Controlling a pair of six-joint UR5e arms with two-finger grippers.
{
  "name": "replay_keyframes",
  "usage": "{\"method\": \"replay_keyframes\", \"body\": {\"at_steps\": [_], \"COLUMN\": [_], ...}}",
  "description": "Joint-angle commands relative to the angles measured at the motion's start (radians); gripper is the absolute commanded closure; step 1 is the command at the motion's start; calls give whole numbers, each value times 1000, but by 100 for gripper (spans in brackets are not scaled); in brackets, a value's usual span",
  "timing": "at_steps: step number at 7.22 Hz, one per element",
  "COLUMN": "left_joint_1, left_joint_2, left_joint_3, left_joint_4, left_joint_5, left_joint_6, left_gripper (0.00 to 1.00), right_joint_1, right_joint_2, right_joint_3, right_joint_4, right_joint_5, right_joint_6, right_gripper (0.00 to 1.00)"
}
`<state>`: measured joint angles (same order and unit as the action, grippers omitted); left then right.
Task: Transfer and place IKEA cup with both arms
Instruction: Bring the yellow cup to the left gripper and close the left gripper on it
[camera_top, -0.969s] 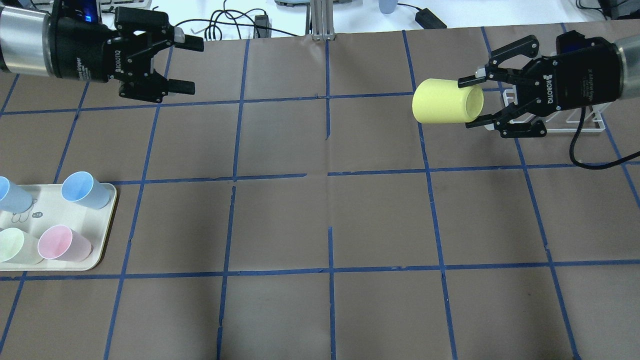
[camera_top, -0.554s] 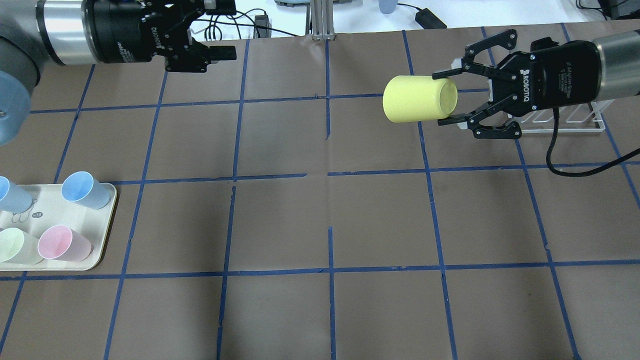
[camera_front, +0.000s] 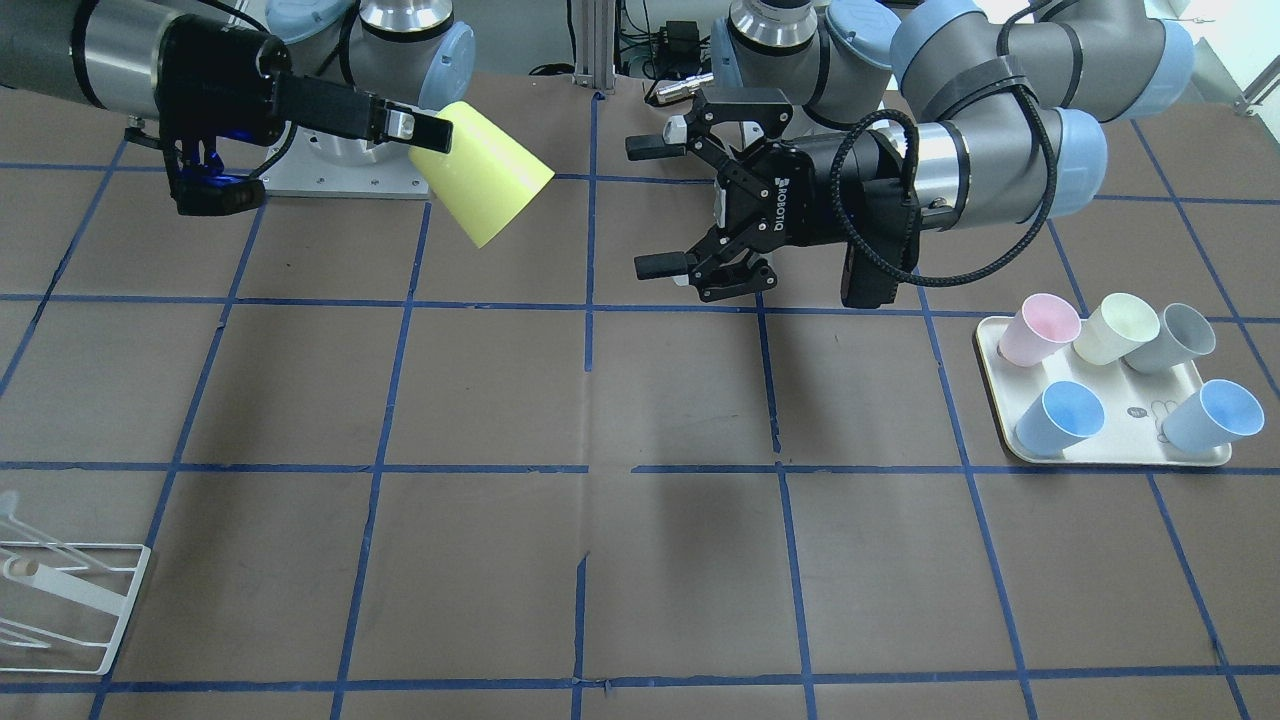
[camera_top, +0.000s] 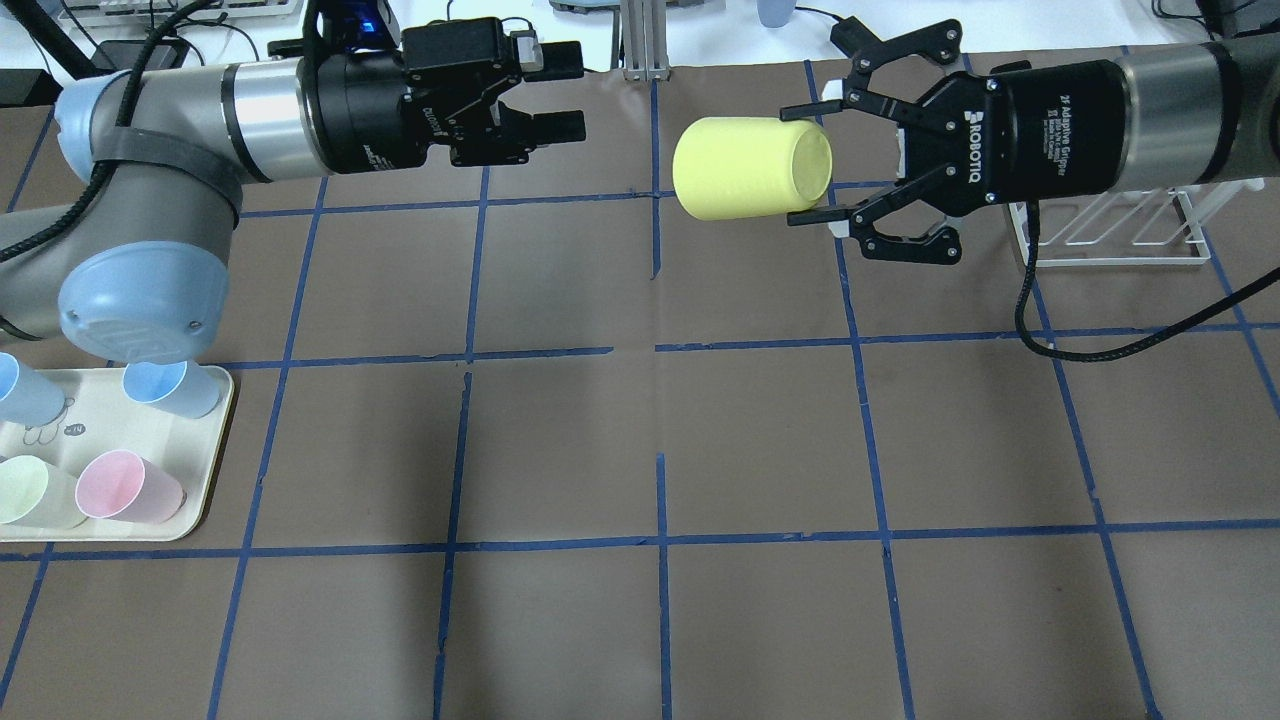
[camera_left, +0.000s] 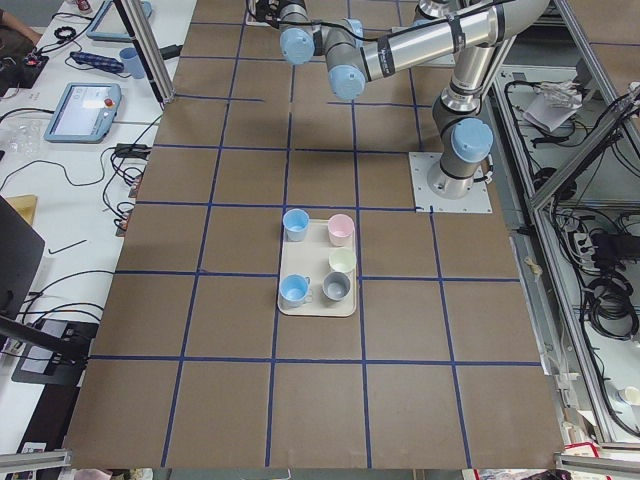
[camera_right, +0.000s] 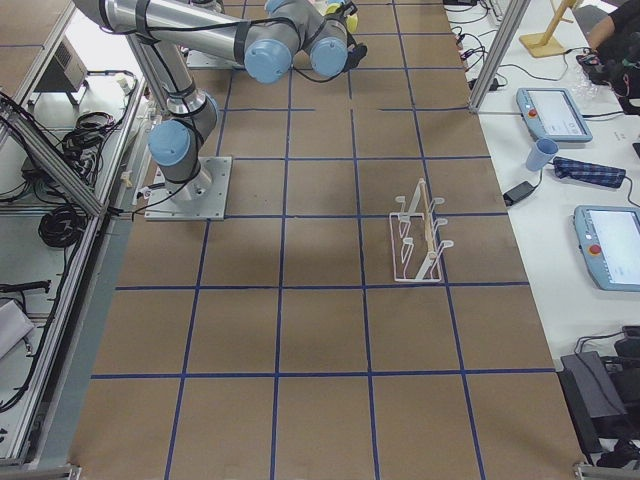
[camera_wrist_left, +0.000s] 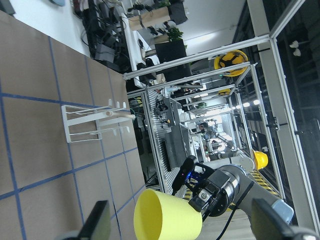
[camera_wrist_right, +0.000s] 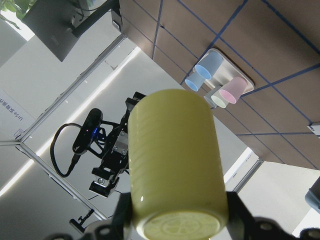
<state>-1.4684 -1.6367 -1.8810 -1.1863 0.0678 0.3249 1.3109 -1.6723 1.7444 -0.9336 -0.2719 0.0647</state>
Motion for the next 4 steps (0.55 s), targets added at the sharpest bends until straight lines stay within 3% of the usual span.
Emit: {"method": "replay_keyframes", "body": {"at_steps": [1, 4], "left_joint_1": [-24, -56], "left_joint_2": [-5, 1], "left_joint_3": [-15, -27], "left_joint_4": [45, 56], "left_joint_5": [-78, -102], "left_joint_6": [0, -1], "left_gripper": [0, 0], "right_joint_1": [30, 45], "right_joint_2": [-6, -10], "right_joint_3": [0, -14], "right_joint_4": [2, -11], "right_joint_5": [33, 48], "right_joint_6": [6, 1], "right_gripper": [59, 59]}}
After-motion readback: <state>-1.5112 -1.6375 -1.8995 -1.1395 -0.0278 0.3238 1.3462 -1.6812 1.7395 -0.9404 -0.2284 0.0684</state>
